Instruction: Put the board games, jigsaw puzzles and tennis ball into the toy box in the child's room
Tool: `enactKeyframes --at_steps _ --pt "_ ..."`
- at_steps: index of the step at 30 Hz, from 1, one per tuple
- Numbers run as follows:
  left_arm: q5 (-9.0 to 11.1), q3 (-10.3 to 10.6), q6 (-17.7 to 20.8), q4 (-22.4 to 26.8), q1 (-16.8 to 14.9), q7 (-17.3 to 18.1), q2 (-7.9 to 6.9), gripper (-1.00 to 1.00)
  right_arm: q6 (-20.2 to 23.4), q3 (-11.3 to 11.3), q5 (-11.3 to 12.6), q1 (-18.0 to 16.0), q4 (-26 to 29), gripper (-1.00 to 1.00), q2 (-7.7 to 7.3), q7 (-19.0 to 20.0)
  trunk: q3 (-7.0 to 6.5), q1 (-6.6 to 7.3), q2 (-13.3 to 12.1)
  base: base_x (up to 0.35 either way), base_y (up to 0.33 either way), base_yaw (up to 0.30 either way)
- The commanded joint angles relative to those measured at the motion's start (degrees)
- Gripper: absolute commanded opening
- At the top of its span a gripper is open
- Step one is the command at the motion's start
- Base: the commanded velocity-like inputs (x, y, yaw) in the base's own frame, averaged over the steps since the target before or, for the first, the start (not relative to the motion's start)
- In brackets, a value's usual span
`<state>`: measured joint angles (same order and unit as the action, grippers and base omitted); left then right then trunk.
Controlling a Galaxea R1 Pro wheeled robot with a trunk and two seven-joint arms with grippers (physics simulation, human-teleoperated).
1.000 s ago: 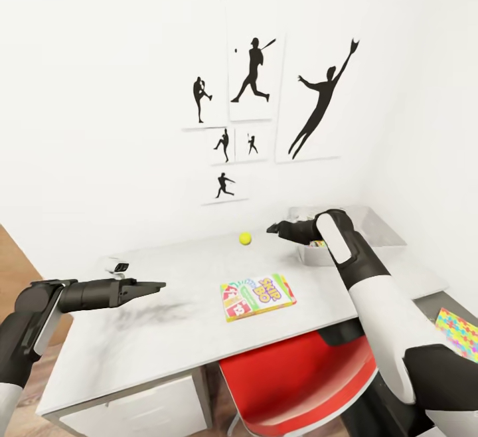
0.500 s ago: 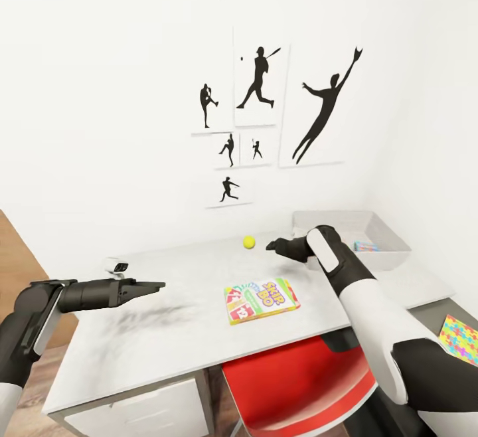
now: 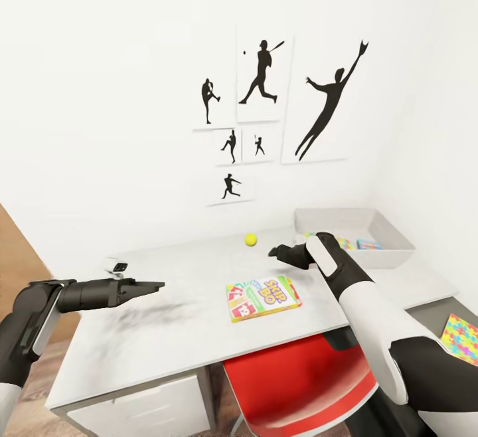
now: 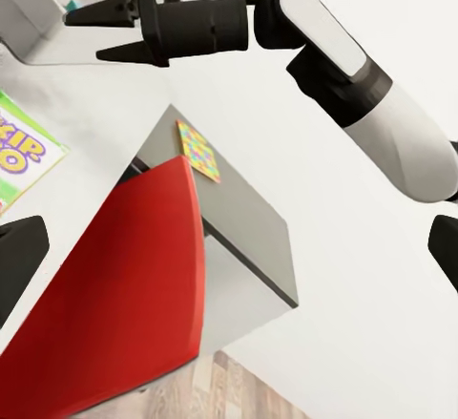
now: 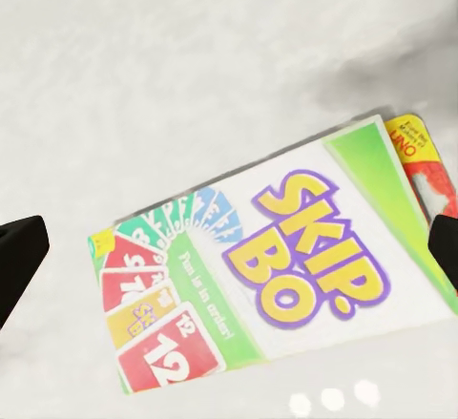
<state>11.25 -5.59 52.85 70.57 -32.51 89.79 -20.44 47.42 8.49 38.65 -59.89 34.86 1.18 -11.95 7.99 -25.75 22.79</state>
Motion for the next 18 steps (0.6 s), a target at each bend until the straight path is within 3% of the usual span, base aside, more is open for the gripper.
enactKeyframes --at_steps 1,9,18 --pt "0.0 -0.04 0.62 0.01 -0.06 0.21 -0.02 1.0 0.09 0.19 0.6 -0.05 0.08 1.0 -0.05 -0.55 0.21 -0.03 0.13 0.0 0.039 0.056" --pt "-0.1 -2.31 0.6 -0.09 -0.01 0.21 0.05 1.0 -1.06 -0.02 0.56 -0.05 0.65 1.0 -0.15 -0.56 0.48 -0.03 0.13 0.0 0.017 0.015" --pt "-0.18 -2.67 0.59 -0.17 -0.01 0.21 0.05 1.0 -4.15 -0.55 0.8 -0.05 0.14 1.0 -0.65 -0.61 1.24 -0.03 0.13 0.0 0.045 0.001"
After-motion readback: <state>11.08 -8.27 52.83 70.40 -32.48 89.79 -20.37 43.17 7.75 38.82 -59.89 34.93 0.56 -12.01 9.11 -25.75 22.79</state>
